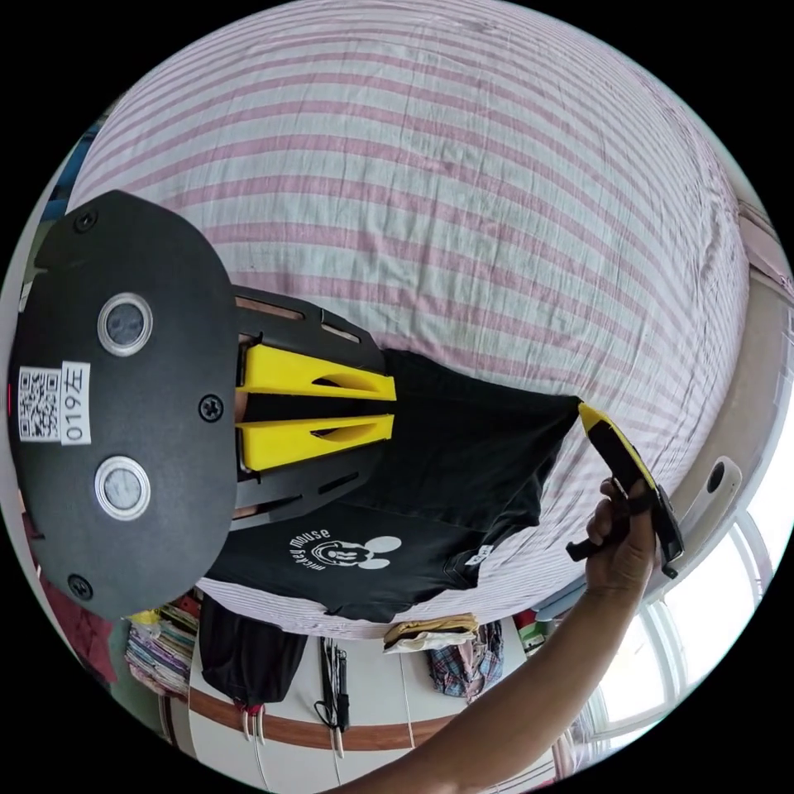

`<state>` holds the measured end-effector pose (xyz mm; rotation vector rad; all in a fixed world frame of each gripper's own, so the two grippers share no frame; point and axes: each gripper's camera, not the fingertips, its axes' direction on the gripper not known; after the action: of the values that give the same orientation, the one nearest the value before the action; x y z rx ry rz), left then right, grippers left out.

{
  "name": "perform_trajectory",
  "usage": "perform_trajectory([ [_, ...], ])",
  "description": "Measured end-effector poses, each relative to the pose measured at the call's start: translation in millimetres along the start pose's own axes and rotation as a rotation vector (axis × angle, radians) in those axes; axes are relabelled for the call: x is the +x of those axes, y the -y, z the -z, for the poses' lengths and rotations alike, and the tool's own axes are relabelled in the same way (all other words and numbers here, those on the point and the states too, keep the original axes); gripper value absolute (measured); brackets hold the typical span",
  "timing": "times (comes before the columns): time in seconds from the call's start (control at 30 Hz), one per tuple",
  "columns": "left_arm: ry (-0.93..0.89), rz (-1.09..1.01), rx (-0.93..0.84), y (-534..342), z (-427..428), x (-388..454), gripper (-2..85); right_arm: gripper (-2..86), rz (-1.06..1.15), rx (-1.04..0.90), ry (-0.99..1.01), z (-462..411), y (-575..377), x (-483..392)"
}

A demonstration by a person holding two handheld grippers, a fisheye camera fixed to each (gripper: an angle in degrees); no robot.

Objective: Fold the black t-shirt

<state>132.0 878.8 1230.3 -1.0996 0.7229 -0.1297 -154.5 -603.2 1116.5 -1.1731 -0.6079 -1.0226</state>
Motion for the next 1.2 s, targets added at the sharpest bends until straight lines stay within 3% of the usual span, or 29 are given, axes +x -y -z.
perform_trajectory([
  [0.17, -0.002, 0.024, 0.016, 6, 30, 13, 0.9, 6.2, -0.016, 0.096, -0.026, -19, -43, -13],
  [0.37, -0.004, -0.041, 0.077, 30, 73, 54, 1.1, -0.4, -0.015, 0.255, -0.15, -100, -132, -94],
  [0.5, 0.037, -0.047, -0.038, 54, 67, 64, 1.1, -0.8, -0.194, 0.44, -0.319, -175, -206, -148],
  [0.6, 0.055, -0.141, 0.068, 62, 110, 95, 1.0, -0.8, -0.312, 0.683, -0.435, -206, -273, -216],
  [0.7, 0.083, -0.302, 0.057, 63, 139, 149, 1.1, -0.8, -0.432, 0.852, -0.456, -255, -342, -282],
  [0.87, -0.001, -0.508, -0.08, 57, 140, 253, 0.6, -0.8, -0.524, 0.835, -0.432, -351, -423, -362],
  [1.0, -0.138, -0.612, -0.168, 62, 133, 342, 0.6, -0.3, -0.777, 0.851, -0.558, -411, -523, -407],
  [1.2, -0.352, -0.768, -0.286, 149, 100, 516, 1.1, 8.0, -1.291, 1.063, -0.353, -520, -725, -397],
])
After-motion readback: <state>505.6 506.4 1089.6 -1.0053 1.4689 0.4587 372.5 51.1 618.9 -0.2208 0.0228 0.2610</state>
